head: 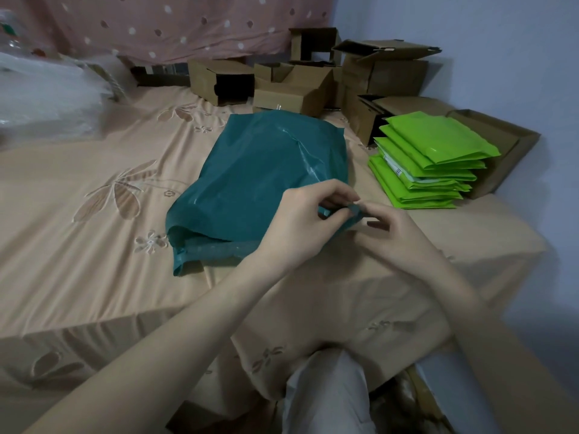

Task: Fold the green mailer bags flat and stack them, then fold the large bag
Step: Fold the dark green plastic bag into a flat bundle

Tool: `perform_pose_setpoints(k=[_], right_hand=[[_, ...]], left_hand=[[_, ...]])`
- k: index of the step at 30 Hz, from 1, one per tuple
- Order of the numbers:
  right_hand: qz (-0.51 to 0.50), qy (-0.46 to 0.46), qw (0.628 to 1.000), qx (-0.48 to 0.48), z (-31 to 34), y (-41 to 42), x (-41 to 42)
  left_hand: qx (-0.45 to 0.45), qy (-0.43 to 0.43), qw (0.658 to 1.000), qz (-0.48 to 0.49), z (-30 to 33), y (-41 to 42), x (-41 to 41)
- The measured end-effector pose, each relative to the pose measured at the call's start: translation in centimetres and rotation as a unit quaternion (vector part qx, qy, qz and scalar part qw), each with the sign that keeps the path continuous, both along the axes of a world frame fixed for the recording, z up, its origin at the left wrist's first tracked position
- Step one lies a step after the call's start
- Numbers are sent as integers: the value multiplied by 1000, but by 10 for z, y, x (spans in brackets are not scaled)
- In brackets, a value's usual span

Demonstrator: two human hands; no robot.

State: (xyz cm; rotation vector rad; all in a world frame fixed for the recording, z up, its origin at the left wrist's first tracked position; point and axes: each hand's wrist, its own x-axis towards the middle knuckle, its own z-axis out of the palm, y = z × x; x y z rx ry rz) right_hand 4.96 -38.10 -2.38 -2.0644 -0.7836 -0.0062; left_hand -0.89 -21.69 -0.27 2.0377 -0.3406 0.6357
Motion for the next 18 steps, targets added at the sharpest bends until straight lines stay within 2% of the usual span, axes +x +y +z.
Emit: perform_pose_setpoints(k=[4,7,9,13,15,18], right_hand=[[-66,-19,998,11,-3,6,5],[-115,-24,993,25,-6,7,12],[-162,-16,986,36,-7,5,18],[-235,-23,971,28,-4,-2,27],[-269,-35,962,8,0,-2,28],[-264,-133,955,-8,10,9,16]], left_hand=[[108,-27,993,-33,-4,4,-6],[294,-26,955,28,-14,23,-10],[356,-10,931,79,-19,43,-14],[328,59,936,110,-19,87,-22],[319,64,937,128,-15,104,-29],[308,52,939,146,-13,119,-38]])
